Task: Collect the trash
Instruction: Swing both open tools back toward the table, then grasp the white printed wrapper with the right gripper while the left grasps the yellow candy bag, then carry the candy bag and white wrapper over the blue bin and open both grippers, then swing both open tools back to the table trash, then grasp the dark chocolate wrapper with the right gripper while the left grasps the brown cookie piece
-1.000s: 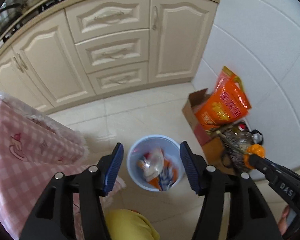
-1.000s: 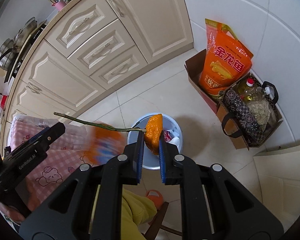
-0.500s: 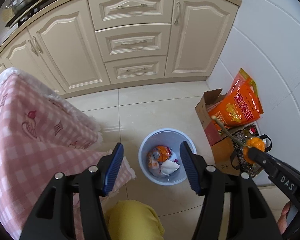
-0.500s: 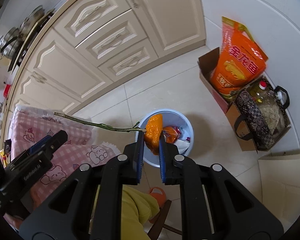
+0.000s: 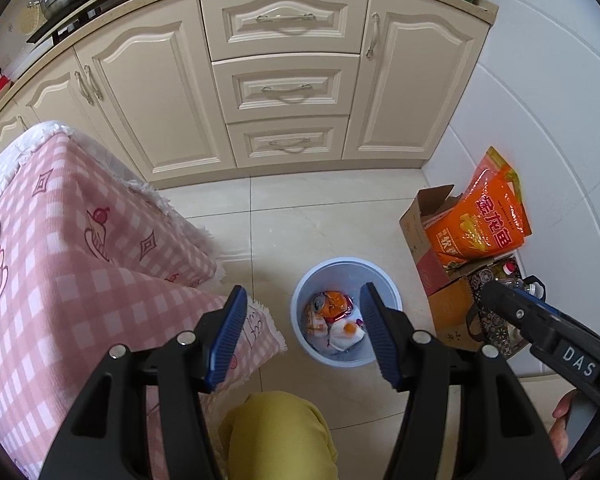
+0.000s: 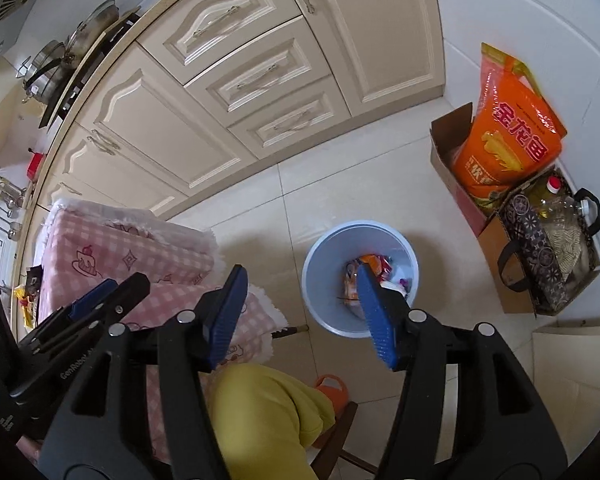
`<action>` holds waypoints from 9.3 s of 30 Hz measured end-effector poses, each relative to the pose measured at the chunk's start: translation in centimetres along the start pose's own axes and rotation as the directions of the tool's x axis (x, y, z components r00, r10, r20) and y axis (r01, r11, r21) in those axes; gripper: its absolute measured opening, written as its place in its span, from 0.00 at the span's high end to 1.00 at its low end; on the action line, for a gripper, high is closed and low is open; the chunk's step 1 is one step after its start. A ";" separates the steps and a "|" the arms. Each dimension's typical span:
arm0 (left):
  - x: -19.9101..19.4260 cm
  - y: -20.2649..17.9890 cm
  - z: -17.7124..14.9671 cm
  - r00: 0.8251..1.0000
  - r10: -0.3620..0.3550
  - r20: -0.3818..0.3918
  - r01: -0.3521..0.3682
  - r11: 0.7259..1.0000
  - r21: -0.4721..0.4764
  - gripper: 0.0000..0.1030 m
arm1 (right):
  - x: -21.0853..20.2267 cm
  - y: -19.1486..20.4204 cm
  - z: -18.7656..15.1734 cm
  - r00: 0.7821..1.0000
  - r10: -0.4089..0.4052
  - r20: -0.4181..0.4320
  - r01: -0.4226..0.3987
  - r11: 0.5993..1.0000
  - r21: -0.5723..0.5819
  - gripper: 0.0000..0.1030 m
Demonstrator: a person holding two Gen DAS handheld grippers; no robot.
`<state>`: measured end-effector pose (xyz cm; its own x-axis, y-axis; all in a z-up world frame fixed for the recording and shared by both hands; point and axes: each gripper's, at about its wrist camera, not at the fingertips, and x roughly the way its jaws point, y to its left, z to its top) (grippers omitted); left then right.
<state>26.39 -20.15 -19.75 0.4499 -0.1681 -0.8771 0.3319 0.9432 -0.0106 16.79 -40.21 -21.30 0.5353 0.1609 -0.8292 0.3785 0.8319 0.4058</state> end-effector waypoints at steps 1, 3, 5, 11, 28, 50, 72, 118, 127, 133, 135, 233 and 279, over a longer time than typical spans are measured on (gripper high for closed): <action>-0.1 0.0 0.0 1.000 -0.001 0.003 0.001 1.000 0.001 0.44 | -0.1 0.0 -0.1 1.000 0.000 0.000 0.000 1.000 0.005 0.45; -0.4 -0.1 -0.1 1.000 -0.004 0.008 0.004 1.000 0.004 0.44 | -0.4 -0.3 -0.2 1.000 0.001 0.001 -0.001 1.000 0.016 0.45; -0.6 -0.2 -0.1 1.000 -0.008 0.013 0.008 1.000 0.009 0.44 | -0.7 -0.4 -0.3 1.000 -0.003 0.005 0.003 1.000 0.024 0.45; -1.7 -0.1 -0.5 1.000 -0.013 0.028 0.013 1.000 0.017 0.44 | -1.7 -0.3 -1.1 1.000 -0.018 0.010 0.018 0.999 0.030 0.45; -7.9 0.8 -2.8 0.990 -0.049 0.133 0.044 0.998 0.040 0.42 | -6.9 2.4 -3.7 0.994 -0.051 0.098 0.050 0.999 0.017 0.25; -18.4 12.4 -6.7 0.952 -0.004 0.308 0.035 0.995 -0.096 0.35 | -11.0 16.5 -7.2 0.982 0.052 0.181 -0.009 0.973 -0.231 0.14; -20.0 33.2 -12.8 0.935 0.286 0.209 -0.164 0.873 -0.460 0.34 | 0.3 36.0 -12.5 0.981 0.160 -0.105 -0.191 0.853 -0.485 0.14; -9.5 38.5 -3.1 0.983 0.163 0.082 -0.108 0.883 -0.456 0.27 | 3.6 34.7 -4.7 0.923 0.345 -0.170 -0.384 0.847 -0.368 0.94; -11.4 39.8 -4.1 0.968 0.203 0.149 -0.103 0.859 -0.502 0.71 | 2.4 35.4 -4.2 0.925 0.354 -0.139 -0.380 0.841 -0.386 0.95; -13.4 40.1 -4.6 0.960 0.215 0.179 -0.096 0.854 -0.511 0.71 | 1.0 35.6 -4.5 0.926 0.358 -0.120 -0.376 0.838 -0.395 0.95; -14.2 39.6 -4.8 0.957 0.214 0.194 -0.090 0.860 -0.502 0.71 | 0.3 35.6 -4.5 0.927 0.360 -0.108 -0.372 0.839 -0.397 0.95; 0.6 -7.3 -1.4 0.972 -0.217 -0.094 0.227 0.966 0.126 0.46 | -2.8 -4.0 -1.3 0.997 -0.021 -0.068 0.030 0.990 0.140 0.37; -19.3 29.3 -6.9 0.966 0.122 0.229 -0.045 0.948 -0.316 0.44 | -3.3 31.7 -7.1 0.983 0.177 -0.058 -0.186 0.921 -0.342 0.24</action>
<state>21.72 12.71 -6.42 0.6650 -0.1127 -0.7383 0.0322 0.9919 -0.1225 21.67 -10.63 -8.38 0.5491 0.3361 -0.7652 -0.0094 0.9180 0.3965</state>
